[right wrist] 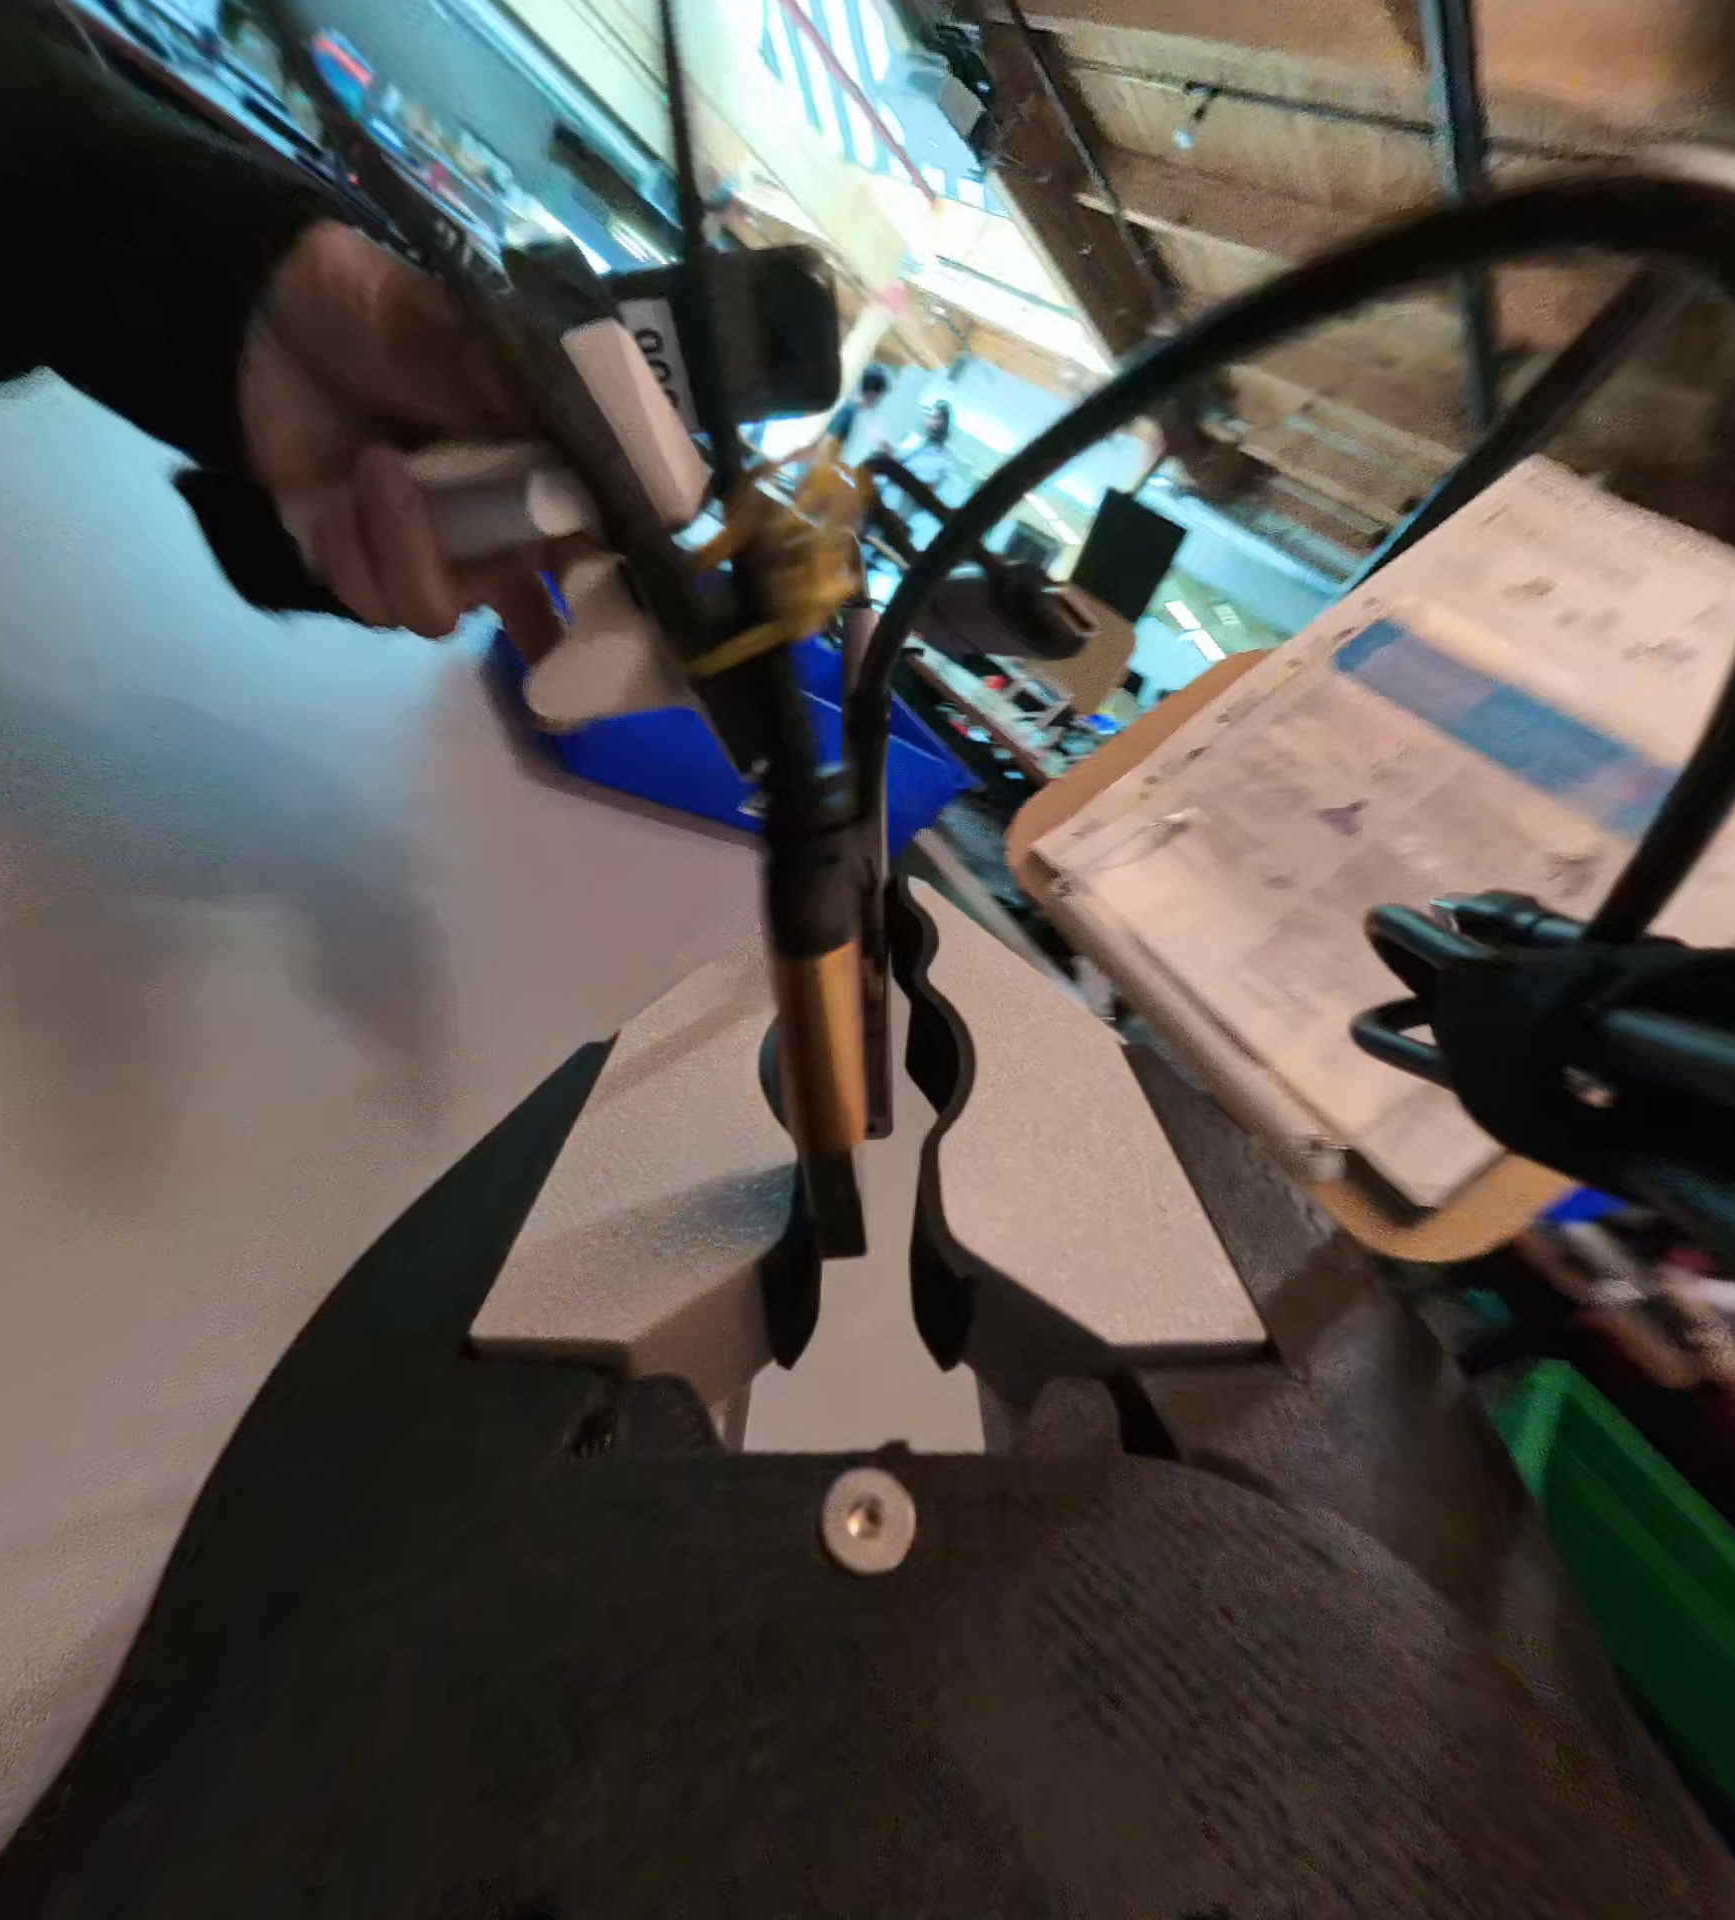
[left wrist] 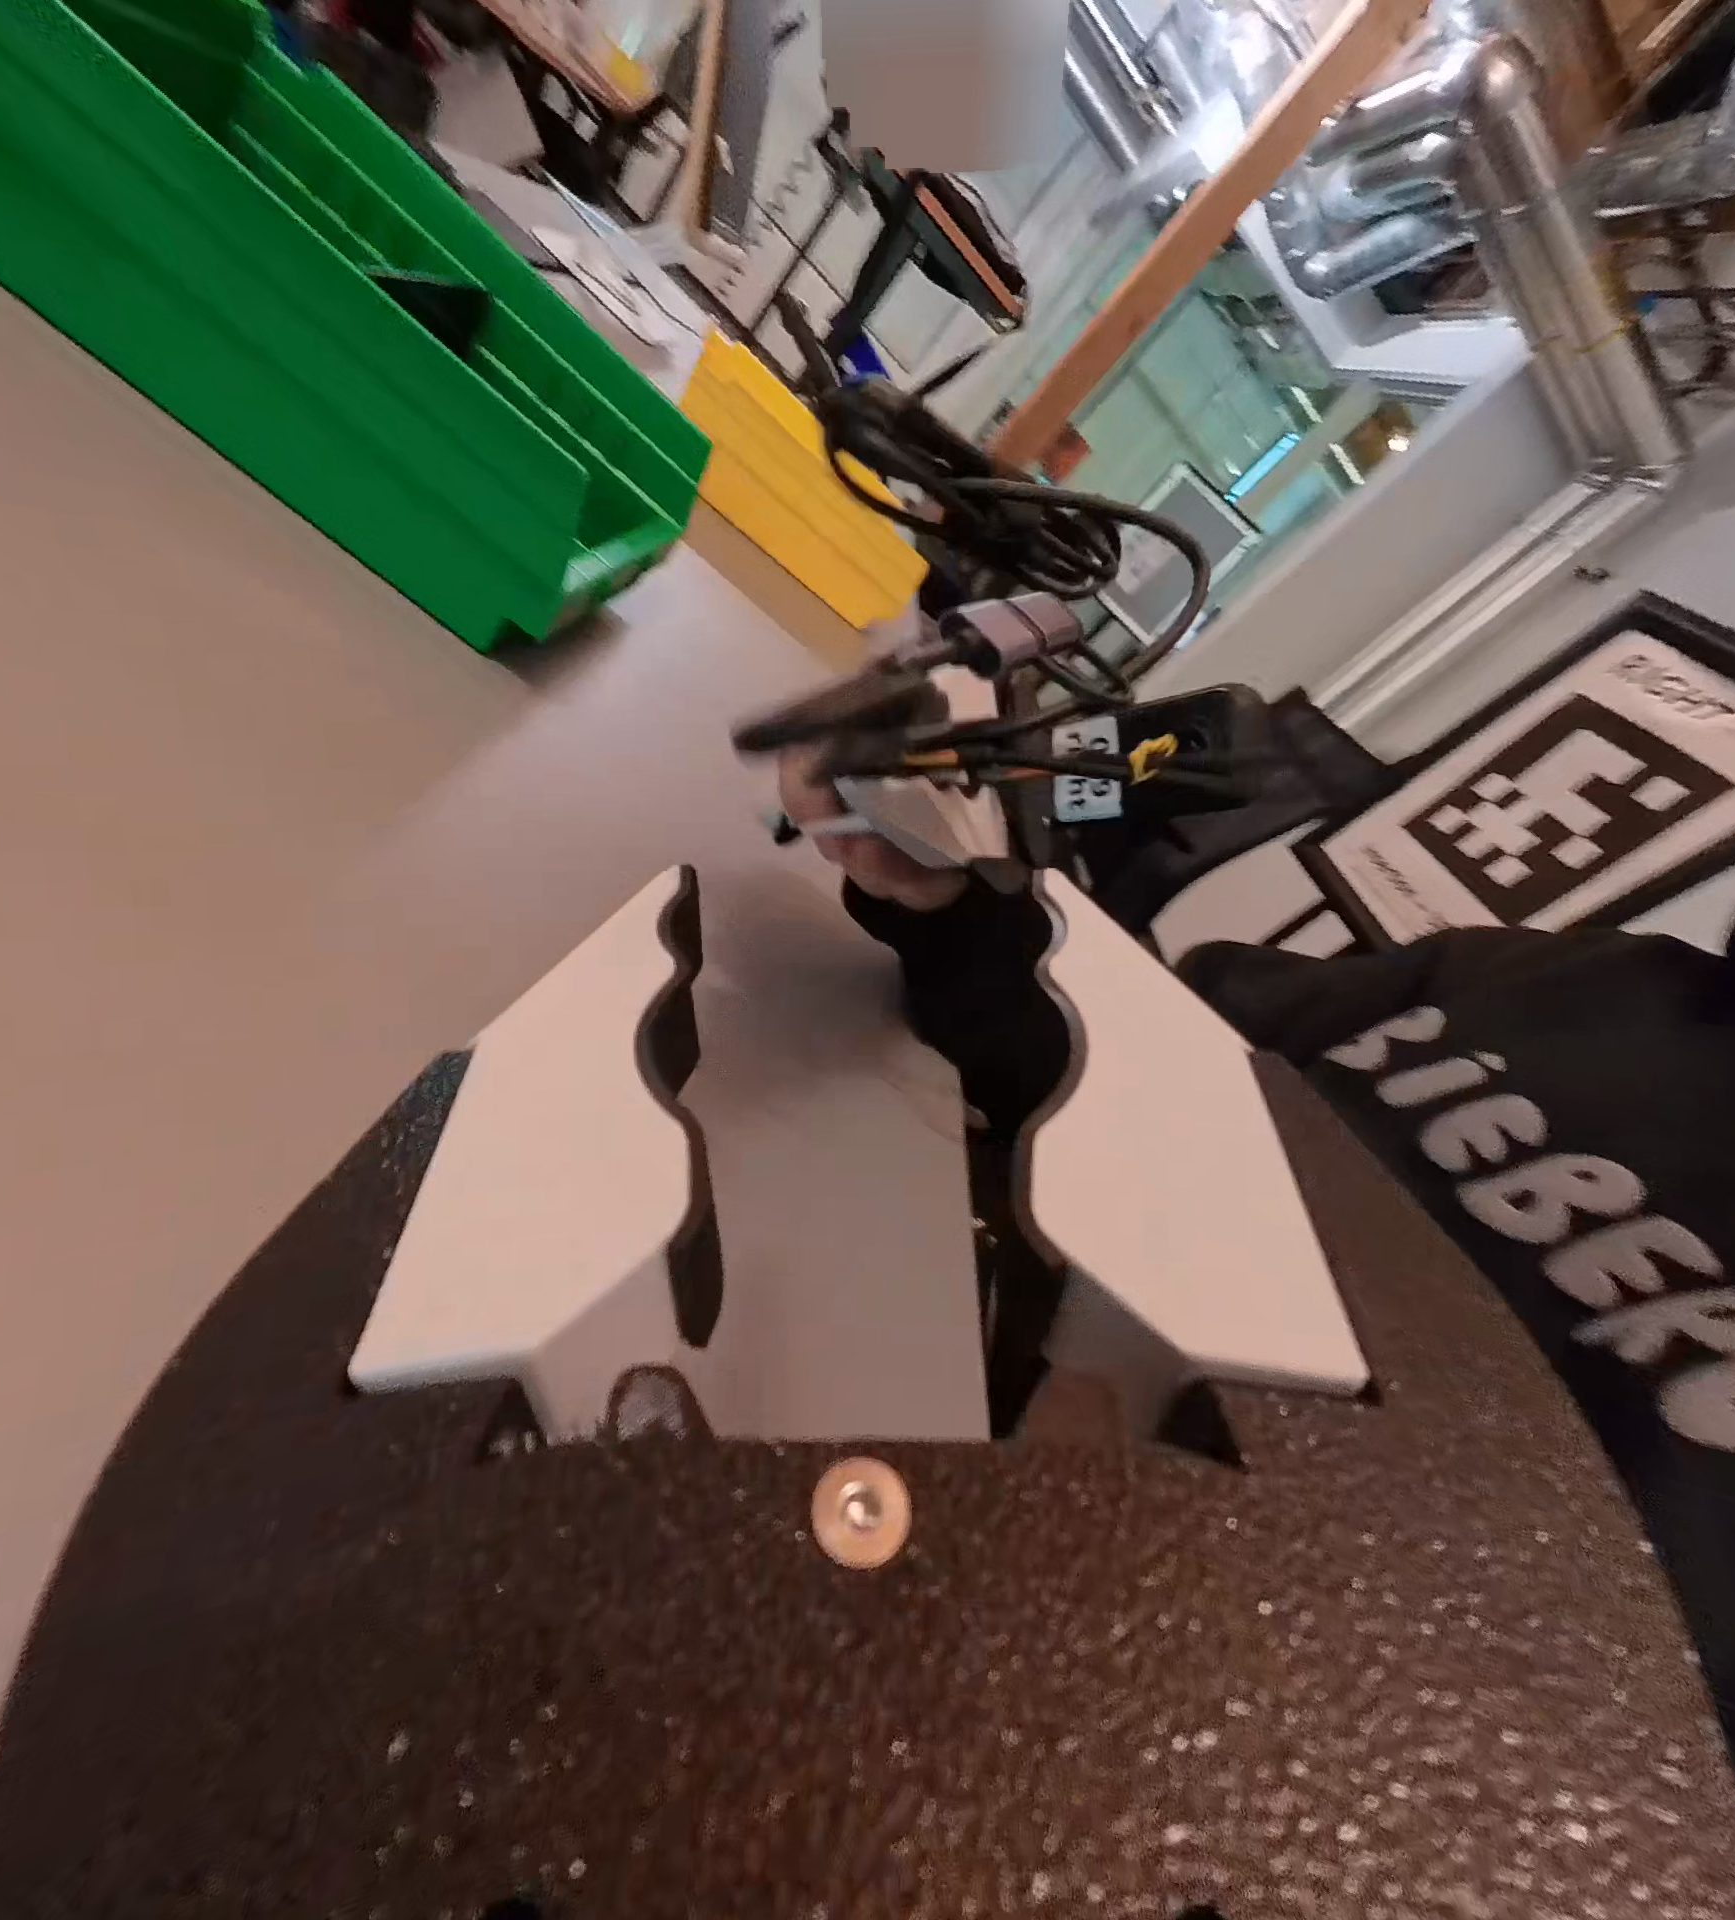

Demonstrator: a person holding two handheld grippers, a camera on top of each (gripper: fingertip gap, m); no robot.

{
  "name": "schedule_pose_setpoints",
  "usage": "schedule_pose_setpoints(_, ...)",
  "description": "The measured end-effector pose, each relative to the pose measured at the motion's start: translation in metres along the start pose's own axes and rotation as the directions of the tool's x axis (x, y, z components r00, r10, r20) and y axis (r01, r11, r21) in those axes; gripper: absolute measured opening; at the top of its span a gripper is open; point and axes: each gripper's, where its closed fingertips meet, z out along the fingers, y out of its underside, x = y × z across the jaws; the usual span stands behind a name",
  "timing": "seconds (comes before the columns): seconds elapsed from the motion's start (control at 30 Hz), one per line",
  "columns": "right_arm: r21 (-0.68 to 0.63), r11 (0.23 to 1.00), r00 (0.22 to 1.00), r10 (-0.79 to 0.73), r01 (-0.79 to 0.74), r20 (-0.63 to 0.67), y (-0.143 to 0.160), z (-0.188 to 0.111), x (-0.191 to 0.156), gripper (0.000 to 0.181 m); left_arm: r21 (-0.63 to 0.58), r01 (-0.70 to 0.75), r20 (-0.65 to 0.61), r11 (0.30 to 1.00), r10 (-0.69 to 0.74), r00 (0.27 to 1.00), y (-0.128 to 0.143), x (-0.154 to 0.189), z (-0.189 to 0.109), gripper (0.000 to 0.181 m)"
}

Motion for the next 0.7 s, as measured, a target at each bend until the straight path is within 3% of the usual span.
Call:
schedule_pose_setpoints(0.13,-0.007,0.967,0.965,-0.254,0.254,-0.065,-0.009,-0.007,0.005,0.007,-0.07,-0.03,-0.037,0.997,0.028,0.999,0.01,0.006,-0.002,0.07)
schedule_pose_setpoints(0.23,-0.069,0.862,0.855,-0.507,0.502,-0.109,-0.013,-0.01,0.005,0.007,-0.11,-0.106,-0.017,0.988,0.105,0.994,0.007,0.008,-0.005,0.075)
schedule_pose_setpoints(0.33,-0.144,0.711,0.703,-0.703,0.688,-0.11,-0.011,-0.013,0.004,0.007,-0.072,-0.21,0.011,0.975,0.211,0.977,-0.02,0.011,-0.024,0.067)
schedule_pose_setpoints(0.4,-0.153,0.62,0.614,-0.784,0.77,-0.09,-0.012,-0.012,-0.001,0.008,-0.008,-0.247,0.103,0.969,0.246,0.964,-0.047,0.005,-0.036,0.067)
schedule_pose_setpoints(0.47,-0.161,0.587,0.587,-0.808,0.794,-0.053,-0.009,-0.007,-0.008,0.008,-0.008,-0.298,0.139,0.955,0.296,0.945,-0.06,0.006,-0.036,0.066)
schedule_pose_setpoints(0.6,-0.138,0.472,0.475,-0.88,0.871,-0.007,-0.01,0.001,-0.025,0.008,-0.229,-0.386,0.165,0.893,0.427,0.889,-0.041,0.003,-0.009,0.066)
schedule_pose_setpoints(0.7,-0.142,0.437,0.444,-0.896,0.888,0.017,-0.006,0.005,-0.031,0.008,-0.432,-0.414,0.081,0.801,0.492,0.867,-0.006,0.001,0.01,0.062)
